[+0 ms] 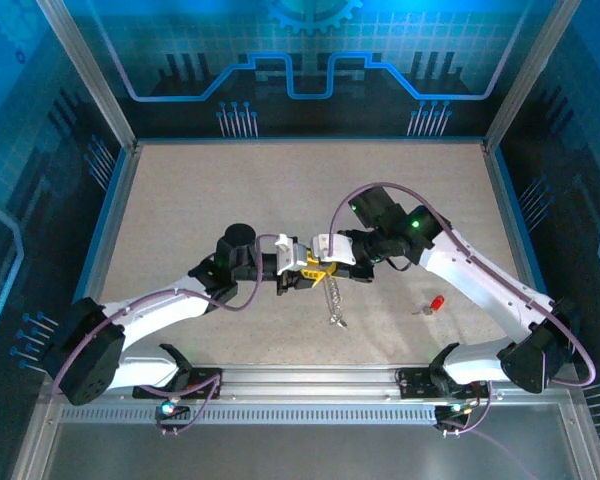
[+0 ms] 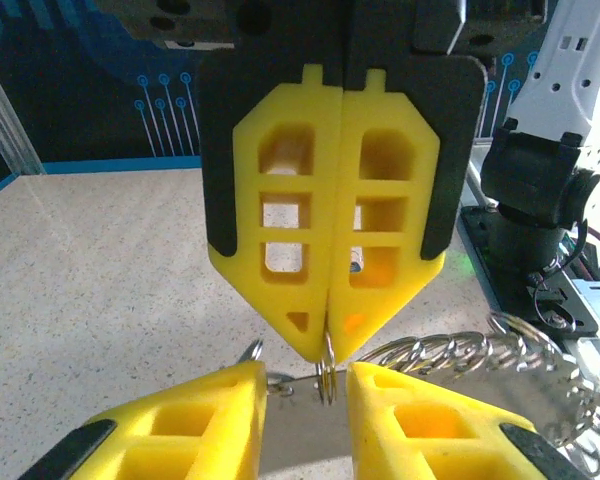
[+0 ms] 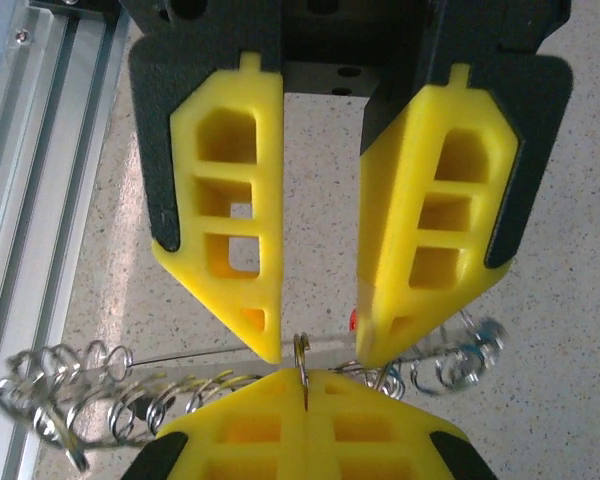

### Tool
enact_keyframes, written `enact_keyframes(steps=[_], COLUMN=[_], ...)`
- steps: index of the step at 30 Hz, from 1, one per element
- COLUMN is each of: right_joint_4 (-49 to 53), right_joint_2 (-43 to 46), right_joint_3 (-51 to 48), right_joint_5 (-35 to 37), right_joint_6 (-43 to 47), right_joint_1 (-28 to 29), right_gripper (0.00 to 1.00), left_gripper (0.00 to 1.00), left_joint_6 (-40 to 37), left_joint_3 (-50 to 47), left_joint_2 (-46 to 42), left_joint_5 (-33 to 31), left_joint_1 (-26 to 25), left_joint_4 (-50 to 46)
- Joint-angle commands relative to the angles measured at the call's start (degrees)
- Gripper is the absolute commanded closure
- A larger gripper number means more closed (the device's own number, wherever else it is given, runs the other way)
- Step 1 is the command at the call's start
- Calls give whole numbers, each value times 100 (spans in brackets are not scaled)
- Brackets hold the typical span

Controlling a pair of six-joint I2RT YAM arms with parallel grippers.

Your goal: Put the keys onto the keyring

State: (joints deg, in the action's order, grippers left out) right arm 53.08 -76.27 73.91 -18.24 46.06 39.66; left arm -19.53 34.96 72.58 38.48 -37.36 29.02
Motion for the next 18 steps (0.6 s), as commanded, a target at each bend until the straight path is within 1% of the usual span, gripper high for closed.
enact_keyframes(steps=[1, 6, 8, 10, 11, 14, 15, 16, 18], right_joint_4=[-261, -392, -428, -449, -465, -441, -443, -452, -526], right_joint_2=[150, 114, 103, 112, 107, 154, 193, 268, 442], right_joint_3=[-2, 40, 45, 45, 45, 19, 3, -27, -124], right_joint_5=[-94, -126, -142, -139, -127, -137, -111, -111, -255], right_joint_6=[-247, -446, -525, -545, -547, -447, -386, -318, -193], right_joint_1=[154, 173, 180, 211, 230, 226, 214, 182, 91], right_gripper=[100, 100, 100, 100, 100, 100, 96, 89, 84], left_gripper=[77, 79, 86, 98, 100, 100, 100, 100, 100], left_joint_6=[-103, -226, -273, -277, -280, -316, -322, -300, -211], left_joint_3=[177, 205, 204, 213, 213, 159, 124, 85, 34], left_joint_2=[-180, -242, -287, -349, -387, -484, -514, -540, -575], left_joint_5=[-26, -212, -243, -252, -253, -272, -274, -260, -165], left_joint_1=[-50, -82, -91, -90, -95, -95, -96, -92, -78], left_joint_4=[-149, -391, -448, -448, -433, -334, -273, -199, -50])
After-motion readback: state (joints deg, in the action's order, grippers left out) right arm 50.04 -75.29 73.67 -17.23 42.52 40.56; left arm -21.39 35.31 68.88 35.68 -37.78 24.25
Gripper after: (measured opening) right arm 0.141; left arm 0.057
